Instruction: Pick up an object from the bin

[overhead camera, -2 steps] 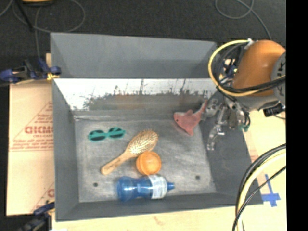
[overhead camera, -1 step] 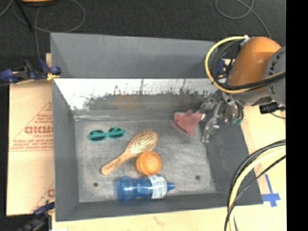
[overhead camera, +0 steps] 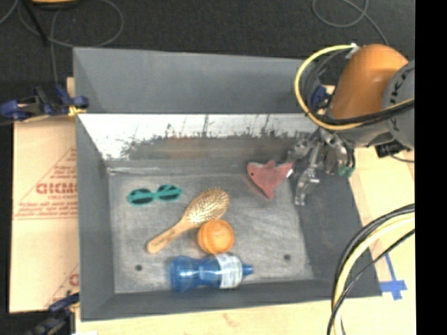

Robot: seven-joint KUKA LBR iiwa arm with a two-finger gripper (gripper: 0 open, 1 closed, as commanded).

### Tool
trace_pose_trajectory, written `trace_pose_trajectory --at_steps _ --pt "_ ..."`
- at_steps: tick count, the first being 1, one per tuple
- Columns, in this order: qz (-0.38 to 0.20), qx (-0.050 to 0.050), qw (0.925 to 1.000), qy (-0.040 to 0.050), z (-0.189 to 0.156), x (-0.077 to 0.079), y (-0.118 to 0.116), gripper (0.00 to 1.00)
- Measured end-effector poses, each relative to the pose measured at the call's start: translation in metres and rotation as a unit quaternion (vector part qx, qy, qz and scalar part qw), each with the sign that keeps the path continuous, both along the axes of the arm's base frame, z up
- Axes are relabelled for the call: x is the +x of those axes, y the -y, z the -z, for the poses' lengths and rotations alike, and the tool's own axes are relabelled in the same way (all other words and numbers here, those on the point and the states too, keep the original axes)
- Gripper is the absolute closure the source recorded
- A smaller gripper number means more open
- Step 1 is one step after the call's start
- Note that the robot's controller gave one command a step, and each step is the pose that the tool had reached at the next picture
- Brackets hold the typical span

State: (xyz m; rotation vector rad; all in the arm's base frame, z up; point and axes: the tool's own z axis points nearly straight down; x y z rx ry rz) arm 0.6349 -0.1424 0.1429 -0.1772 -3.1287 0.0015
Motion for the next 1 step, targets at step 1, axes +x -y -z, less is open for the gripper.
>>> trace_pose_trajectory --at_steps 1 --pt "-0.002 -0.001 0.9999 0.0146 -0.0007 0.0155 0.0021 0.00"
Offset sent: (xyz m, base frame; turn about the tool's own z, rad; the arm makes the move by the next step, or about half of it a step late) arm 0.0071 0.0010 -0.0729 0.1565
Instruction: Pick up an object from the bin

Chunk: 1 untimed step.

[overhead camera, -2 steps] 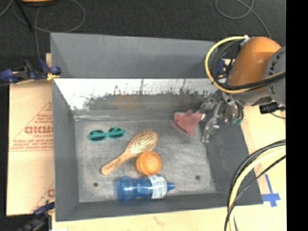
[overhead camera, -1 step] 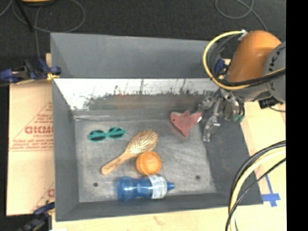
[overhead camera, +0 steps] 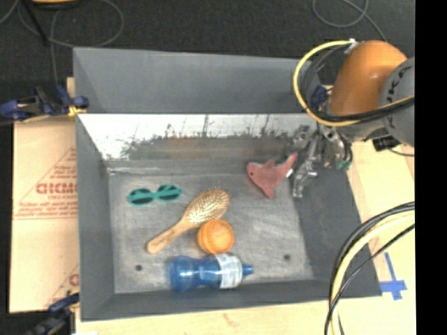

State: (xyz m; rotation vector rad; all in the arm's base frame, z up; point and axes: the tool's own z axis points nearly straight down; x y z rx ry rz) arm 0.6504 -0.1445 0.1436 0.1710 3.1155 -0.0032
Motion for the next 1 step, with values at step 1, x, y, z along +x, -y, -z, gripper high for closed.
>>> trace_pose_trajectory --at_steps 1 --pt "0.076 0.003 0.9971 -0.0060 0.0619 -0.0052 -0.0023 0.00"
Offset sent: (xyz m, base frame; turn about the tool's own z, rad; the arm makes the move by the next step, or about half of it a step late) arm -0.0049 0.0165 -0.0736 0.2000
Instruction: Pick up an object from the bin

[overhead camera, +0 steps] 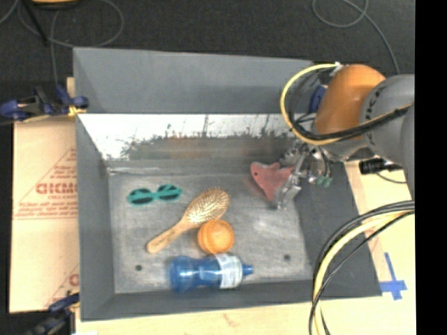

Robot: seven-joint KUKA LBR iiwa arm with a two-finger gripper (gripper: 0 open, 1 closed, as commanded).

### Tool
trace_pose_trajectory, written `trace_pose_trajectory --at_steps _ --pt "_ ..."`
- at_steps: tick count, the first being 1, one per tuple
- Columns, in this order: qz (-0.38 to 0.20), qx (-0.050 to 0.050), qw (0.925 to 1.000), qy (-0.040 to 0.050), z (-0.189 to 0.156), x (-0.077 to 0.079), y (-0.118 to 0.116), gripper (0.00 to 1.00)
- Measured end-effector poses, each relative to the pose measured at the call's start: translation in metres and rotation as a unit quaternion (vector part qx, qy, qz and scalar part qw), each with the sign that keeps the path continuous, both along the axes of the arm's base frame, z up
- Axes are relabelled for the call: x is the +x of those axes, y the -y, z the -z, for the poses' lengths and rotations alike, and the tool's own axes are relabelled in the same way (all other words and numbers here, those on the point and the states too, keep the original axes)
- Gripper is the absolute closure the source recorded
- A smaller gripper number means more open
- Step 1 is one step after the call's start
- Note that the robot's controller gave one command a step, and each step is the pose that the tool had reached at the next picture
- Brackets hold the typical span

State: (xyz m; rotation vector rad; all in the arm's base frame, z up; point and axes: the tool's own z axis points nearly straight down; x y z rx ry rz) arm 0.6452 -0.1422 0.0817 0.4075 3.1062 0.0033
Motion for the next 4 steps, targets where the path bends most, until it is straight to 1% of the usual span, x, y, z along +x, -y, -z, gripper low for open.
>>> trace_pose_trajectory --at_steps 1,2,3,4 --pt "0.009 -0.002 1.0000 0.0015 0.018 0.004 -0.002 0.00" --pt "0.223 0.000 0.9749 -0.0005 0.009 0.001 -0.027 1.00" --pt "0.222 -0.001 0.9750 -0.0005 0.009 0.001 -0.027 1.00" --pt "0.222 0.000 0.9751 -0.0061 -0.035 -0.004 -0.027 1.00"
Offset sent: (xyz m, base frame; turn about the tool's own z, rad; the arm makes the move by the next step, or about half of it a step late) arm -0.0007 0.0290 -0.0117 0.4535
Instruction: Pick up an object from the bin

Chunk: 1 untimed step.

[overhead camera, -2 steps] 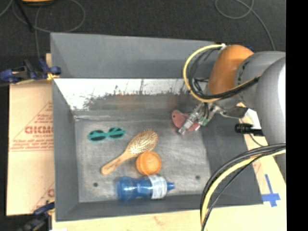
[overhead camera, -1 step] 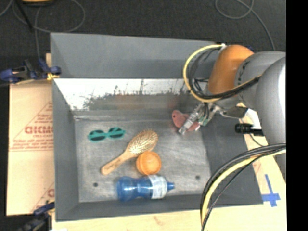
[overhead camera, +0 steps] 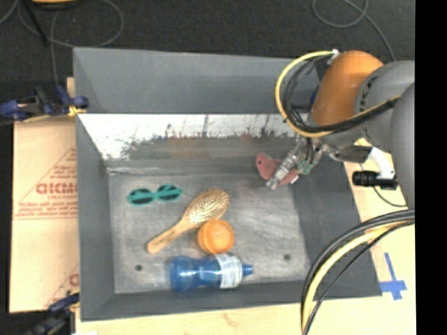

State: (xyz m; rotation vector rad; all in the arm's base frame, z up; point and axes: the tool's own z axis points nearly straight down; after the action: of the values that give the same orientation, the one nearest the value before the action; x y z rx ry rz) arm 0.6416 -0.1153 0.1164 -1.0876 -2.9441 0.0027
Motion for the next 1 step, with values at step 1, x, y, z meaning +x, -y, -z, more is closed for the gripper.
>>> trace_pose_trajectory --at_steps 1 --pt "-0.012 -0.001 0.9999 0.0032 -0.0793 -0.0073 0.0025 1.00"
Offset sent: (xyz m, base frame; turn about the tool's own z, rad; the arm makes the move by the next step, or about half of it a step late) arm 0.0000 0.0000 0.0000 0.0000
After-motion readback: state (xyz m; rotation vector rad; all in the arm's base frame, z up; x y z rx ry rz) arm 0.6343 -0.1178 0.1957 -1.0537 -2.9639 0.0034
